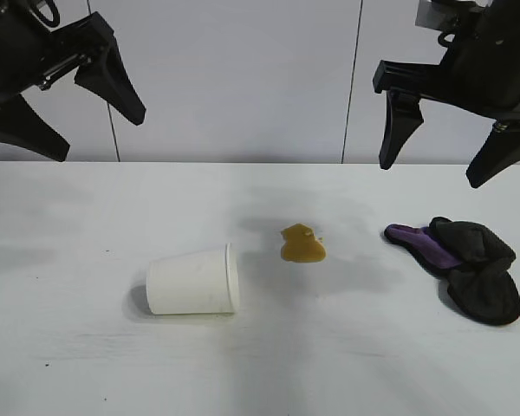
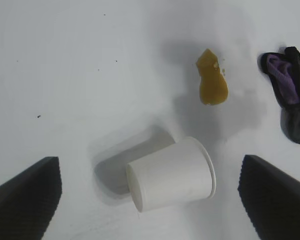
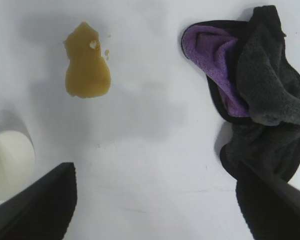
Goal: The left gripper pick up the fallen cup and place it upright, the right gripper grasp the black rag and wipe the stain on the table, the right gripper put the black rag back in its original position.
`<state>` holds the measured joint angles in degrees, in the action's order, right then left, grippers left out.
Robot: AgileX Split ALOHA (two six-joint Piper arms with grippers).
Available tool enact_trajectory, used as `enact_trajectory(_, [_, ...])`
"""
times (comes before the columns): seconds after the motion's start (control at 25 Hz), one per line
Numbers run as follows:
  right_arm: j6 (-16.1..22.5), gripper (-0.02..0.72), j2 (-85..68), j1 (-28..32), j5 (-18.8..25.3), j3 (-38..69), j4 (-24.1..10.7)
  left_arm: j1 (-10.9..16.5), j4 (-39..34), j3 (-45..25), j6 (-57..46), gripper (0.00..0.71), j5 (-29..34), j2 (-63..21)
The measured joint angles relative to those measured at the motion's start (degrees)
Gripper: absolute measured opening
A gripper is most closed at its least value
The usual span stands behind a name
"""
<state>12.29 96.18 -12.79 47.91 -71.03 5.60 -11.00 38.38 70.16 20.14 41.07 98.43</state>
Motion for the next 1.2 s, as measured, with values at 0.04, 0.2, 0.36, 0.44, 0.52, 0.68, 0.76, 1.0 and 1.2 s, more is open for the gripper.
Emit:
enact_trajectory(0.04, [0.0, 0.601, 0.0, 0.0, 0.0, 0.0, 0.0, 0.0, 0.0, 0.0, 0.0, 0.694, -0.86, 0.0])
enact_trajectory(0.2, [0.0, 0.601, 0.0, 0.0, 0.11, 0.0, 0.0, 0.0, 0.0, 0.0, 0.43, 0.694, -2.97, 0.0])
enact_trajectory(0.36, [0.0, 0.601, 0.0, 0.0, 0.15, 0.0, 0.0, 0.0, -0.01, 0.92, 2.31, 0.694, -0.97, 0.07])
enact_trajectory(0.44, [0.0, 0.601, 0.0, 0.0, 0.15, 0.0, 0.0, -0.41, -0.32, 1.95, 8.65, 0.694, 5.0, 0.18])
enact_trajectory(0.52, [-0.13, 0.601, 0.0, 0.0, 0.15, 0.0, 0.0, -1.99, -0.6, 2.31, 18.01, 0.694, 11.32, 0.32])
enact_trajectory(0.68, [-1.45, 0.601, 0.0, 0.0, 0.29, 0.0, 0.0, -8.57, -1.71, 2.37, 32.56, 0.694, 15.32, 0.63])
enact_trajectory(0.76, [-1.84, 0.601, 0.0, 0.0, 0.42, 0.0, 0.0, -12.5, -4.82, 2.37, 35.92, 0.694, 14.38, 0.75])
enact_trajectory(1.0, [-2.59, 0.601, 0.0, 0.0, 0.83, 0.0, 0.0, -22.93, -22.54, 2.37, 31.27, 0.694, 5.52, 0.93])
enact_trajectory(1.2, [-2.97, 0.601, 0.0, 0.0, 1.1, 0.0, 0.0, -24.01, -25.63, 2.63, 29.08, 0.694, 3.56, 5.6])
